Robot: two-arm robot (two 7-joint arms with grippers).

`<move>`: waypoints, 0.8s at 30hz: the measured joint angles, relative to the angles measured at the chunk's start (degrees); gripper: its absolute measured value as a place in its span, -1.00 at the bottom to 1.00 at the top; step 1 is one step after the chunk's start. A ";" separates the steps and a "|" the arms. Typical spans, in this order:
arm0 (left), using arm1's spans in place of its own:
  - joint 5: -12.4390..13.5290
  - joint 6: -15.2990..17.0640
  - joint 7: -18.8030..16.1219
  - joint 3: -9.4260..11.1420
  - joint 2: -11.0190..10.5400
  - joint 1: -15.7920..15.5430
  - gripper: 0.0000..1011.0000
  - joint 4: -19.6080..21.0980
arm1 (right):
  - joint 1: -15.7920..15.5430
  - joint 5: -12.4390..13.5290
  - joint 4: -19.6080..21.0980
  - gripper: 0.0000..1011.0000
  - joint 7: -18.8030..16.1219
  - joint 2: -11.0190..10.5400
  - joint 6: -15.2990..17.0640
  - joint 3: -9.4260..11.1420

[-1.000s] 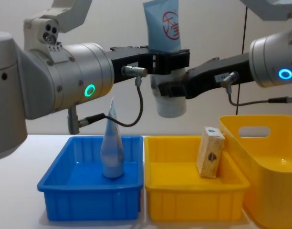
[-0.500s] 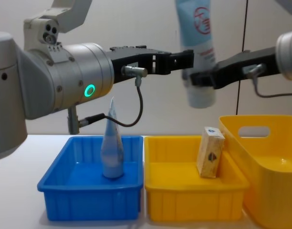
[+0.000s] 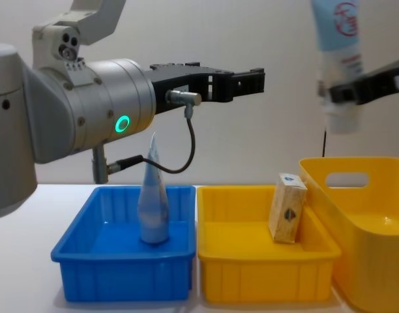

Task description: Bimanual collaborative sorting of washing and personal care products

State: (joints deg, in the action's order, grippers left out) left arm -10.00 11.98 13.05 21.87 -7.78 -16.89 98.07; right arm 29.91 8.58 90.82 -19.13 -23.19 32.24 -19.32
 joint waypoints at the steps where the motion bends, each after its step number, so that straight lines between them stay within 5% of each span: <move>1: 0.00 0.00 0.00 0.00 0.00 0.00 0.98 0.00 | 0.21 -0.01 -0.22 -0.55 0.38 -0.17 1.12 0.54; 12: 0.00 0.00 -0.01 0.00 0.00 0.00 0.98 0.00 | 4.18 -0.79 -4.15 -0.59 1.67 -1.61 10.85 2.96; 24: 0.00 0.00 0.00 0.00 0.00 0.00 0.98 0.00 | 11.42 -2.46 -11.47 -0.61 0.54 -2.27 19.70 1.36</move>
State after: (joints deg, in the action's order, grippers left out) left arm -10.00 11.98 13.05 21.87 -7.78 -16.88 98.06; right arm 41.32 6.12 79.35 -18.59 -25.45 51.94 -17.96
